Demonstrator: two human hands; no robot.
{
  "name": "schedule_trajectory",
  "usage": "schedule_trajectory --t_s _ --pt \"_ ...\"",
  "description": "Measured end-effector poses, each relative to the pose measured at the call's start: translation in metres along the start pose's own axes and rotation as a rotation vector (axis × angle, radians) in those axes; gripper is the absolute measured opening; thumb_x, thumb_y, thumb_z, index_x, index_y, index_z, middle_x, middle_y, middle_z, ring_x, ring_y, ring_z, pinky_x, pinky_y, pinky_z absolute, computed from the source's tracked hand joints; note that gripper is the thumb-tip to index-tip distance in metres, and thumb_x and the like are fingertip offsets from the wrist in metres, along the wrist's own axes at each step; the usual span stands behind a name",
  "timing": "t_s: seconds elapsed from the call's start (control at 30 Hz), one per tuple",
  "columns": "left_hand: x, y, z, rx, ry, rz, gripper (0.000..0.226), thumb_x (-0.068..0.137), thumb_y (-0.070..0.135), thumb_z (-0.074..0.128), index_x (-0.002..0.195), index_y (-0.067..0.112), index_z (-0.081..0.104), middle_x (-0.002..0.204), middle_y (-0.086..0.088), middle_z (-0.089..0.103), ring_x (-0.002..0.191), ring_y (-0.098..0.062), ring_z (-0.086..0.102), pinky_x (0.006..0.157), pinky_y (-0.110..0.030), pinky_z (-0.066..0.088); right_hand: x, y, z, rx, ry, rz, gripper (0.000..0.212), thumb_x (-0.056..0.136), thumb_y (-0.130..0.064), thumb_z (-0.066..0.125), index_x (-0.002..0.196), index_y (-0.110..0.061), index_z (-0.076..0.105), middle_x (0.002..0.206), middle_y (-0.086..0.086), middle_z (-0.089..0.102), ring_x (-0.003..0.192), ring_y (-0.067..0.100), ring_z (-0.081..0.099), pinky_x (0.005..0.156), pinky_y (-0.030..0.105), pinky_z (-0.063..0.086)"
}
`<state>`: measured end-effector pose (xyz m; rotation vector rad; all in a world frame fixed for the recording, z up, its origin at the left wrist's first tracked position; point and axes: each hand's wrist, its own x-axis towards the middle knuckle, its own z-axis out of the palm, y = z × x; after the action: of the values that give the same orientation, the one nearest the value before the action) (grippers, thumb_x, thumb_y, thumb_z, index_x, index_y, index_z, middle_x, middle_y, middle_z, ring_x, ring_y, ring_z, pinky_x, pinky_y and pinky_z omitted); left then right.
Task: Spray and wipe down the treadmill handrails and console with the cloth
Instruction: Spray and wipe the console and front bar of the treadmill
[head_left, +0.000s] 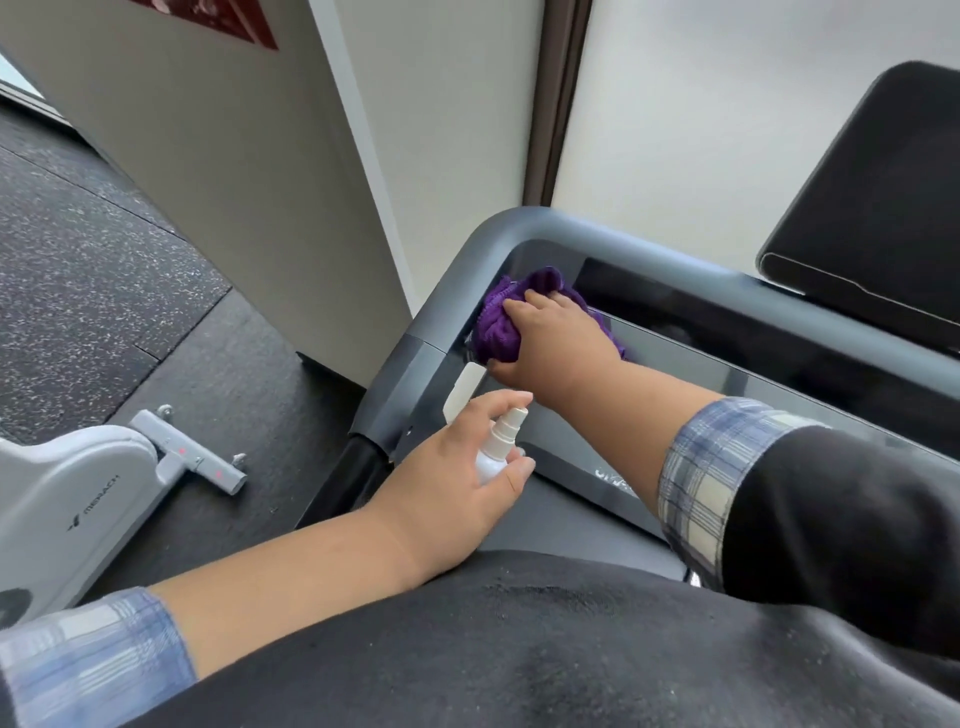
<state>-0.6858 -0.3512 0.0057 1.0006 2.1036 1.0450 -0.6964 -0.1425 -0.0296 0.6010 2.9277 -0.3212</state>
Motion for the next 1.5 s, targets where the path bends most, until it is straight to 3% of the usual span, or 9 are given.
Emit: schedule_trajectory --t_s 0.13,0.23,0.4,0.53,0.73,0.93,1.07,1.33,1.5 --pt "0.014 0.011 0.009 -0.012 -0.064 0.072 0.048 0.085 0.054 0.052 0.126 0.068 0.032 0.097 0.023 0.062 0.085 -0.001 0.059 0.075 -0.020 0.042 -0.032 0.026 -0.002 0.071 0.011 0.059 0.081 0.076 -0.068 0.059 0.143 -0.022 0.050 0.142 0.006 0.053 0.130 0.030 0.045 0.110 0.040 0.037" --pt "0.027 0.021 0.020 0.003 -0.123 0.123 0.048 0.087 0.052 0.053 0.127 0.068 0.033 0.097 0.022 0.063 0.087 -0.002 0.060 0.077 -0.025 0.045 -0.065 0.053 -0.008 0.133 0.030 0.173 0.099 0.062 -0.076 0.033 0.144 -0.024 0.050 0.147 0.003 0.050 0.136 0.028 0.042 0.112 0.040 0.034" --pt "0.047 0.041 0.051 0.015 -0.247 0.224 0.049 0.087 0.049 0.054 0.127 0.067 0.032 0.098 0.023 0.063 0.088 -0.001 0.061 0.076 -0.014 0.042 -0.110 0.104 -0.006 0.148 0.088 0.326 0.078 0.075 -0.066 0.058 0.140 -0.024 0.052 0.142 0.002 0.053 0.133 0.027 0.044 0.111 0.040 0.037" --pt "0.055 0.059 0.077 0.028 -0.339 0.290 0.051 0.089 0.043 0.057 0.126 0.067 0.032 0.096 0.027 0.062 0.081 0.002 0.060 0.073 -0.008 0.040 -0.139 0.127 -0.006 0.192 0.109 0.439 0.091 0.065 -0.074 0.038 0.141 -0.025 0.052 0.145 0.004 0.051 0.137 0.028 0.042 0.112 0.042 0.036" --pt "0.060 0.083 0.111 0.088 -0.420 0.324 0.050 0.086 0.047 0.057 0.125 0.068 0.034 0.094 0.022 0.063 0.078 -0.002 0.061 0.075 -0.024 0.044 -0.179 0.164 0.001 0.195 0.177 0.535 0.063 0.073 -0.068 0.057 0.122 -0.029 0.058 0.121 -0.005 0.055 0.117 0.021 0.049 0.092 0.038 0.043" --pt "0.059 0.105 0.147 0.153 -0.437 0.361 0.050 0.080 0.058 0.053 0.125 0.069 0.033 0.095 0.023 0.062 0.076 -0.006 0.064 0.074 -0.028 0.047 -0.219 0.208 0.005 0.210 0.249 0.615 0.058 0.072 -0.066 0.056 0.119 -0.031 0.059 0.115 -0.006 0.057 0.113 0.021 0.051 0.087 0.035 0.040" --pt "0.051 0.120 0.175 0.175 -0.497 0.362 0.050 0.080 0.060 0.052 0.126 0.066 0.034 0.095 0.019 0.063 0.071 -0.007 0.061 0.077 -0.036 0.053 -0.252 0.243 0.003 0.226 0.259 0.665 0.064 0.071 -0.067 0.054 0.125 -0.031 0.059 0.121 -0.007 0.057 0.116 0.021 0.051 0.092 0.038 0.043" --pt "0.041 0.158 0.232 0.219 -0.524 0.395 0.053 0.089 0.041 0.062 0.122 0.070 0.032 0.097 0.022 0.064 0.072 0.001 0.060 0.075 -0.025 0.045 -0.328 0.308 0.000 0.267 0.283 0.759 0.057 0.072 -0.065 0.054 0.116 -0.030 0.062 0.113 -0.006 0.058 0.111 0.021 0.052 0.094 0.041 0.048" --pt "0.036 0.182 0.268 0.252 -0.528 0.403 0.057 0.090 0.038 0.063 0.121 0.072 0.030 0.097 0.026 0.064 0.070 0.002 0.060 0.070 -0.021 0.043 -0.374 0.352 -0.003 0.273 0.288 0.808 0.059 0.076 -0.063 0.058 0.123 -0.028 0.061 0.118 -0.004 0.057 0.116 0.022 0.051 0.098 0.041 0.046"
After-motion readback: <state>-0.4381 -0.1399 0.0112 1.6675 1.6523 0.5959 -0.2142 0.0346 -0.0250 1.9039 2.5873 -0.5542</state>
